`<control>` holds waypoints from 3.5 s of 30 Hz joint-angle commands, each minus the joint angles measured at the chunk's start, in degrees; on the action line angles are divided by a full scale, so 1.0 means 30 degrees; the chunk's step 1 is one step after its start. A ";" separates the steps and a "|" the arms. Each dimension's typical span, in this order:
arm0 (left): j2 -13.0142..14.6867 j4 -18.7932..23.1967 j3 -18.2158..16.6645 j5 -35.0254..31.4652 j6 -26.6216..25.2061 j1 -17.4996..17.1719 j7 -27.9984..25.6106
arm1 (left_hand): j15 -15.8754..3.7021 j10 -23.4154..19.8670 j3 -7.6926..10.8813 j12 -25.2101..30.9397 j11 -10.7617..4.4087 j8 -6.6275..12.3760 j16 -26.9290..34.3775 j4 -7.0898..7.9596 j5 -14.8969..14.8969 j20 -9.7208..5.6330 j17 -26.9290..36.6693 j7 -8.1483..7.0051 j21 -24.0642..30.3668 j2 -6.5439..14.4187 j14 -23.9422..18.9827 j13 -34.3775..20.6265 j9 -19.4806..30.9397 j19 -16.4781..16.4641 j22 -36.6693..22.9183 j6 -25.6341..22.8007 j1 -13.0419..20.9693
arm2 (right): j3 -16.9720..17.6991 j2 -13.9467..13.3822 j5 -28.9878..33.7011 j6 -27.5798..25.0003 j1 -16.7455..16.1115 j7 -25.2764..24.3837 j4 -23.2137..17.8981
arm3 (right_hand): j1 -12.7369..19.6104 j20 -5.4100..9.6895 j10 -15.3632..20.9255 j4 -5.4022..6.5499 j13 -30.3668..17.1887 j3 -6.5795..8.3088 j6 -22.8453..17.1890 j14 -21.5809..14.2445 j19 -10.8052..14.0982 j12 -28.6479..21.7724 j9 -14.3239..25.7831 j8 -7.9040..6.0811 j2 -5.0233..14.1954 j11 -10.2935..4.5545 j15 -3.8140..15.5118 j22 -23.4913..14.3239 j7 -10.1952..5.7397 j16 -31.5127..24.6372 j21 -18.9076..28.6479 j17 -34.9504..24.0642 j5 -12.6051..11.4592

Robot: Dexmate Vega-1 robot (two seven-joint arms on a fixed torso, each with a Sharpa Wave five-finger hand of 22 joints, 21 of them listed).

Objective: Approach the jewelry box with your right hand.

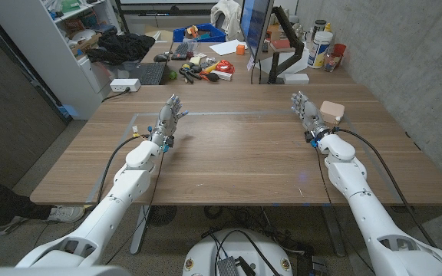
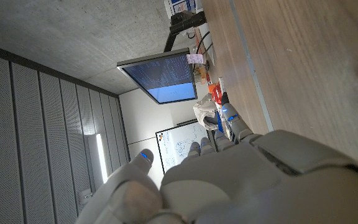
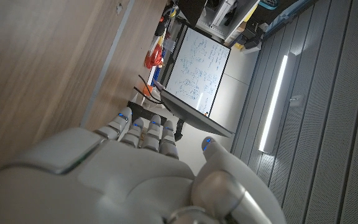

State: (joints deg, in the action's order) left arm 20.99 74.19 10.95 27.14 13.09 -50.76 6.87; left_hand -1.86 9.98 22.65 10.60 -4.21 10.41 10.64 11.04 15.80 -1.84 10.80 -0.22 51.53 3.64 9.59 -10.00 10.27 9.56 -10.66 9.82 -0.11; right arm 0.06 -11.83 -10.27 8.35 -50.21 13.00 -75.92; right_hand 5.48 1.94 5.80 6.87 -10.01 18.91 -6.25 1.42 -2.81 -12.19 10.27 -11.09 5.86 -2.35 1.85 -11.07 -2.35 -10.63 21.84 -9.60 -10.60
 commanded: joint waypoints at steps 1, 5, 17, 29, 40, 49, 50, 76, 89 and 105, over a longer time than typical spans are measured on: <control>-0.0348 0.0101 -0.0448 -0.0520 -0.0043 -0.0156 0.0175 | -0.0389 0.2600 -0.0101 0.0146 -0.0091 0.0099 0.0163 0.0014 0.0141 -0.1088 0.0026 -0.0161 0.0009 0.2062 0.2643 -0.0092 0.0085 0.4124 -0.0055 0.2517 0.0044 | 0.0196 0.0166 0.1997 -0.0038 0.0038 -0.0662 -0.0624 | 0.0104 0.1690 0.0053 -0.0102 -0.0091 0.0077 -0.0213 0.0029 0.0005 -0.0006 0.0035 -0.0030 0.0983 0.0009 0.0556 -0.0029 -0.0053 0.0062 -0.0051 -0.0016 -0.0122; -0.0409 0.0177 -0.0544 -0.0630 -0.0047 -0.0221 0.0191 | -0.0343 0.2597 -0.0131 0.0153 -0.0098 0.0112 0.0173 0.0015 0.0149 -0.1054 0.0025 -0.0149 0.0008 0.2067 0.2639 -0.0091 0.0085 0.4123 -0.0055 0.2498 0.0049 | 0.0160 0.0093 0.2692 -0.0038 0.0002 -0.1093 -0.0892 | 0.0200 0.1700 0.0204 -0.0152 -0.0092 0.0132 -0.0407 -0.0070 0.0073 -0.0050 0.0037 -0.0084 0.1027 -0.0034 0.0589 -0.0029 -0.0134 0.0036 -0.0045 -0.0015 -0.0113; -0.0573 0.0354 -0.0796 -0.0872 -0.0081 -0.0421 0.0125 | -0.0342 0.2555 -0.0186 0.0178 -0.0088 0.0130 0.0198 0.0014 0.0171 -0.1015 0.0022 -0.0136 0.0013 0.2089 0.2607 -0.0092 0.0089 0.4092 -0.0052 0.2470 0.0061 | -0.0011 -0.0295 0.4217 -0.0245 0.0244 -0.1619 -0.1444 | 0.0796 0.1743 0.0735 -0.0487 -0.0087 0.0477 -0.1096 -0.0578 0.0451 -0.0162 0.0043 -0.0198 0.1184 0.0034 0.0619 -0.0019 -0.0454 -0.0025 0.0007 0.0014 -0.0047; -0.0721 0.0588 -0.0788 -0.1172 -0.0164 -0.0523 0.0012 | -0.0317 0.2537 -0.0229 0.0189 -0.0077 0.0142 0.0215 0.0011 0.0194 -0.1014 0.0020 -0.0114 0.0015 0.2110 0.2577 -0.0092 0.0092 0.4059 -0.0047 0.2449 0.0075 | -0.0007 -0.0867 0.4999 -0.0314 0.0491 -0.1458 -0.1733 | 0.1246 0.1762 0.1424 -0.0720 -0.0087 0.0711 -0.1675 -0.1050 0.0753 -0.0324 0.0049 -0.0257 0.1224 0.0199 0.0653 -0.0024 -0.0504 -0.0077 0.0047 0.0002 0.0040; -0.0800 0.0832 -0.0750 -0.1401 -0.0271 -0.0618 -0.0138 | -0.0322 0.2518 -0.0265 0.0199 -0.0055 0.0148 0.0224 0.0010 0.0221 -0.1019 0.0018 -0.0103 -0.0002 0.2132 0.2564 -0.0093 0.0094 0.4048 -0.0031 0.2439 0.0090 | -0.0022 -0.1343 0.5886 -0.0304 0.0663 -0.1699 -0.2000 | 0.1400 0.1798 0.1503 -0.0790 -0.0085 0.0793 -0.1864 -0.1133 0.0836 -0.0302 0.0051 -0.0256 0.1250 0.0127 0.0690 -0.0028 -0.0524 -0.0054 0.0049 -0.0004 0.0068; -0.0864 0.0771 -0.0760 -0.1439 -0.0261 -0.0590 -0.0104 | -0.0320 0.2532 -0.0291 0.0194 -0.0068 0.0144 0.0223 0.0011 0.0241 -0.1010 0.0017 -0.0117 -0.0013 0.2146 0.2570 -0.0093 0.0096 0.4047 -0.0028 0.2449 0.0096 | -0.0144 -0.1702 0.6770 -0.0404 0.0924 -0.2019 -0.2229 | 0.1493 0.1804 0.1519 -0.0828 -0.0085 0.0837 -0.1918 -0.1149 0.0846 -0.0273 0.0053 -0.0227 0.1260 0.0130 0.0695 -0.0030 -0.0516 -0.0031 0.0033 -0.0011 0.0087; -0.0867 0.0744 -0.0756 -0.1464 -0.0245 -0.0580 -0.0110 | -0.0318 0.2533 -0.0295 0.0194 -0.0094 0.0147 0.0224 0.0011 0.0243 -0.1013 0.0017 -0.0128 -0.0019 0.2146 0.2570 -0.0093 0.0096 0.4060 -0.0028 0.2442 0.0096 | -0.0188 -0.1762 0.6920 -0.0436 0.0969 -0.2057 -0.2237 | 0.1501 0.1806 0.1518 -0.0831 -0.0085 0.0841 -0.1915 -0.1152 0.0849 -0.0269 0.0053 -0.0221 0.1261 0.0123 0.0696 -0.0031 -0.0530 -0.0029 0.0032 -0.0012 0.0089; -0.0755 0.0864 -0.0681 -0.1861 -0.0196 -0.0719 -0.0257 | -0.0276 0.2469 -0.0352 0.0220 -0.0066 0.0162 0.0236 0.0018 0.0298 -0.0933 0.0014 -0.0137 -0.0042 0.2186 0.2547 -0.0092 0.0097 0.4043 -0.0024 0.2401 0.0106 | -0.0911 -0.2946 1.0494 -0.1532 0.1858 -0.3672 -0.2356 | 0.2106 0.1927 0.1693 -0.1119 -0.0080 0.1223 -0.2235 -0.1279 0.0961 -0.0210 0.0058 -0.0173 0.1414 -0.0150 0.0842 -0.0020 -0.0737 0.0035 -0.0013 0.0012 0.0025; -0.0711 0.1006 -0.0568 -0.2300 -0.0366 -0.0788 -0.0643 | -0.0287 0.2446 -0.0367 0.0222 -0.0060 0.0171 0.0237 0.0019 0.0327 -0.0912 0.0013 -0.0113 -0.0064 0.2208 0.2540 -0.0092 0.0098 0.4026 -0.0008 0.2359 0.0115 | -0.1133 -0.3530 1.1676 -0.2148 0.2144 -0.4176 -0.2103 | 0.2425 0.2014 0.1774 -0.1279 -0.0079 0.1416 -0.2395 -0.1354 0.1041 -0.0185 0.0062 -0.0163 0.1452 -0.0246 0.0896 -0.0017 -0.0798 0.0049 -0.0024 0.0016 -0.0019; -0.0840 0.0576 -0.0503 -0.2360 -0.0375 -0.0490 -0.0556 | -0.0257 0.2433 -0.0391 0.0220 -0.0066 0.0174 0.0244 0.0020 0.0363 -0.0889 0.0011 -0.0118 -0.0085 0.2213 0.2513 -0.0092 0.0101 0.3993 -0.0003 0.2324 0.0120 | -0.1614 -0.4074 1.2921 -0.2572 0.2772 -0.4552 -0.1838 | 0.2790 0.2126 0.1848 -0.1445 -0.0077 0.1628 -0.2654 -0.1417 0.1083 -0.0143 0.0069 -0.0166 0.1484 -0.0474 0.1030 -0.0016 -0.0873 0.0065 -0.0059 0.0008 -0.0067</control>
State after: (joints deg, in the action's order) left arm 18.72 76.87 9.35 20.19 12.09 -52.79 5.09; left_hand -1.86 9.98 21.56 11.02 -4.18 10.63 11.05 11.23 16.46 -1.84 10.68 -0.21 51.27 3.64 9.58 -9.99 10.25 9.56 -10.67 9.83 -0.11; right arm -4.04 -23.09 26.22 1.45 -43.02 0.31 -81.98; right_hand 13.29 1.74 11.38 2.60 -9.99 23.19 -13.74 -2.48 0.07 -12.86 10.26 -11.53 9.04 -3.37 2.05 -10.92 -5.12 -10.63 21.84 -9.61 -10.38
